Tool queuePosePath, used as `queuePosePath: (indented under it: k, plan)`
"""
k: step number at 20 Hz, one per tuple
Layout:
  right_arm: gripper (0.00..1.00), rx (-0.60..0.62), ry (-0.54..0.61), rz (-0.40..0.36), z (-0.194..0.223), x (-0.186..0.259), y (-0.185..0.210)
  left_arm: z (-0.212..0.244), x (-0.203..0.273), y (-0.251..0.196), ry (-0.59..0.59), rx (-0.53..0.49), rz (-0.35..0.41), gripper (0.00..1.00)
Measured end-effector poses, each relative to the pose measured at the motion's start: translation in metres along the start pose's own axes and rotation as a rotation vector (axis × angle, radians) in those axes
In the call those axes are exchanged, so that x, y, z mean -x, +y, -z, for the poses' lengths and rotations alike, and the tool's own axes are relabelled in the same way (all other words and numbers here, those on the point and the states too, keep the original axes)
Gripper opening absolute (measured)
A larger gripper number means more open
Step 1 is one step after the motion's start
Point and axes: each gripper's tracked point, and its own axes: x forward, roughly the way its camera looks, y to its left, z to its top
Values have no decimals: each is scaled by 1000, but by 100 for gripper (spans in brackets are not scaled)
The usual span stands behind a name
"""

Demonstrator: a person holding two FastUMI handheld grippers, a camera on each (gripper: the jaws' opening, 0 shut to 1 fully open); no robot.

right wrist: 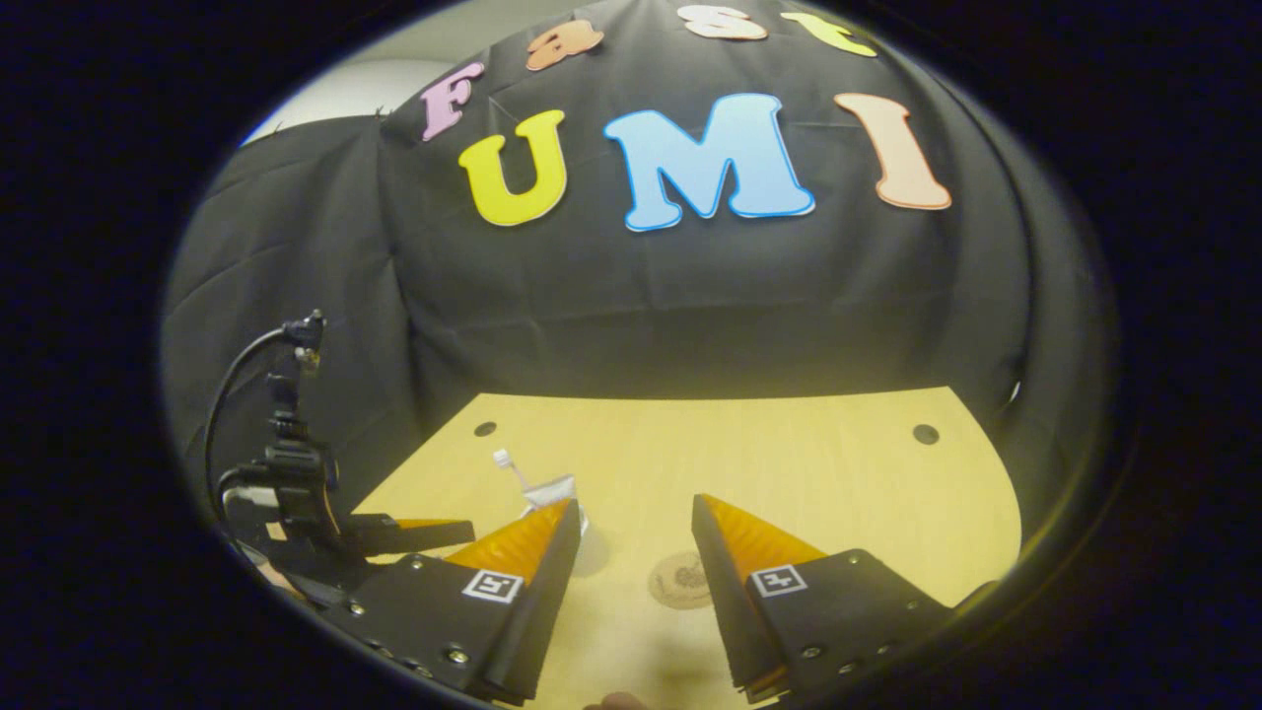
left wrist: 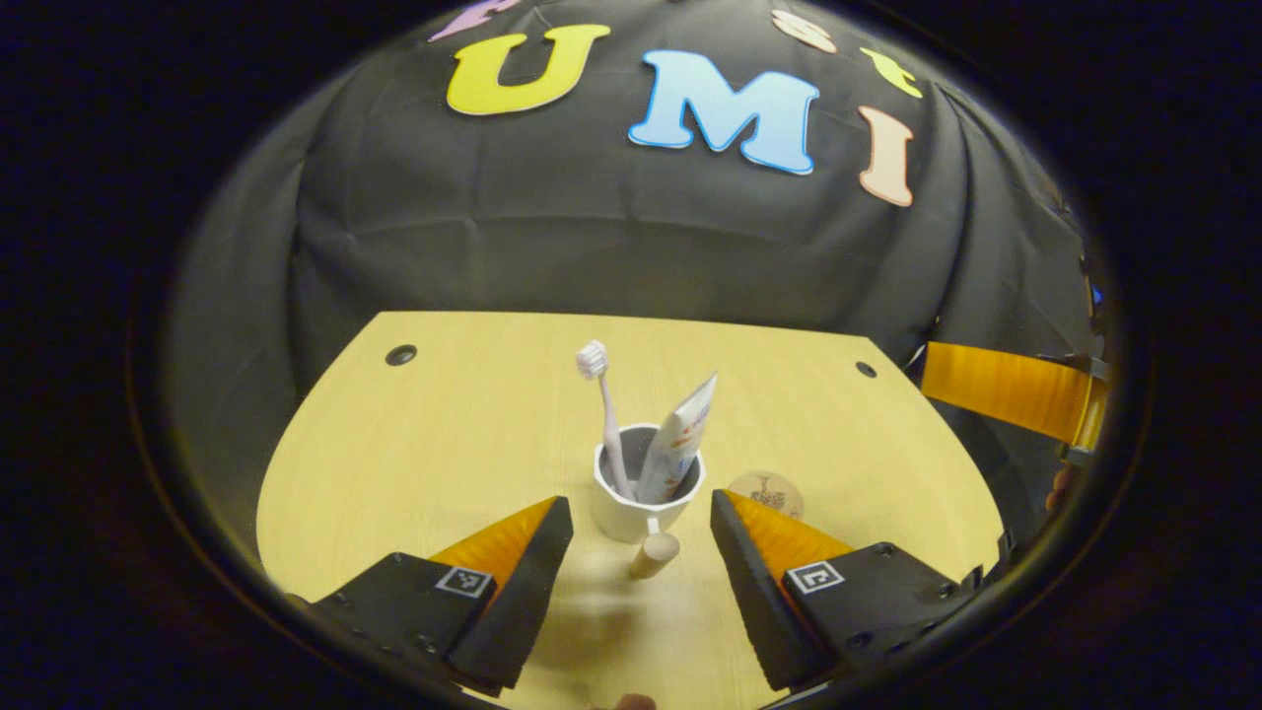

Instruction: Put the toothbrush and toothpaste on the desktop into the cup, then pick up the cup and place it on the coaster on the desktop.

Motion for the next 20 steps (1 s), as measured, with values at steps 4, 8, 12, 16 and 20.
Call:
queuePosePath:
  k: [4, 8, 12, 16, 20]
  plan:
    - [66, -3, 31, 67, 15, 11, -32, 13, -19, -4, 90, -2, -10, 93]
    - [69, -29, 55, 102, 25, 18, -50, 30, -41, -7, 186, 14, -16, 93]
    - [69, -44, 71, 116, 30, 17, -60, 44, -58, -4, 282, 27, -30, 93]
    - [66, -63, 97, 107, 36, 9, -62, 57, -73, 2, 364, 30, -45, 92]
    - [69, -63, 123, 102, 43, 2, -64, 67, -84, 7, 408, 46, -55, 82]
